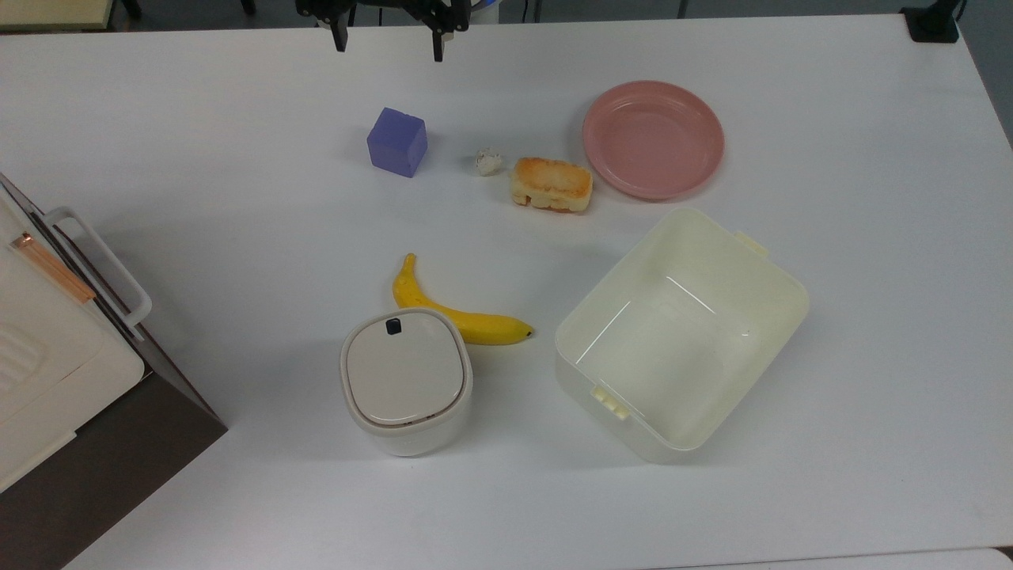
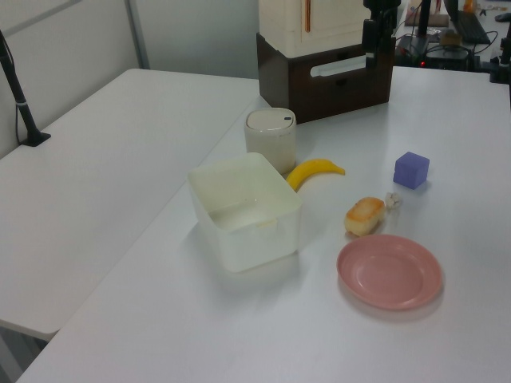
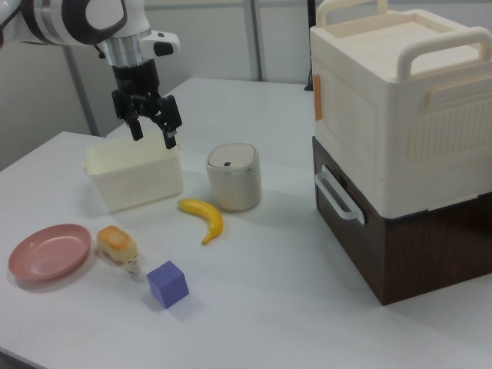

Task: Open the trash can

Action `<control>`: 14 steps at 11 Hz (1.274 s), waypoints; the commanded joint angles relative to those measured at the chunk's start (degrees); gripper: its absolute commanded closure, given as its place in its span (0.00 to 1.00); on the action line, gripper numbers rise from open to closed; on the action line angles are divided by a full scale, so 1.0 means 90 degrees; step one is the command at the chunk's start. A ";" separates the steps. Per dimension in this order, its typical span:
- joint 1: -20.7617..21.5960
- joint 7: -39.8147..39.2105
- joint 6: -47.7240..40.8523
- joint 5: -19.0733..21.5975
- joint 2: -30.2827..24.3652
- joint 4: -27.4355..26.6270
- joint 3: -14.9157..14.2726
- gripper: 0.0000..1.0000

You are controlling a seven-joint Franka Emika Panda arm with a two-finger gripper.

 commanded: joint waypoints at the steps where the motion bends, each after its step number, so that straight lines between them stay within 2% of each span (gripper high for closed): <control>1: 0.0153 0.0081 0.0199 0.0045 -0.0209 -0.0234 -0.0112 0.00; 14: 0.0163 -0.0124 0.0277 0.0006 -0.0219 -0.0332 -0.0112 0.00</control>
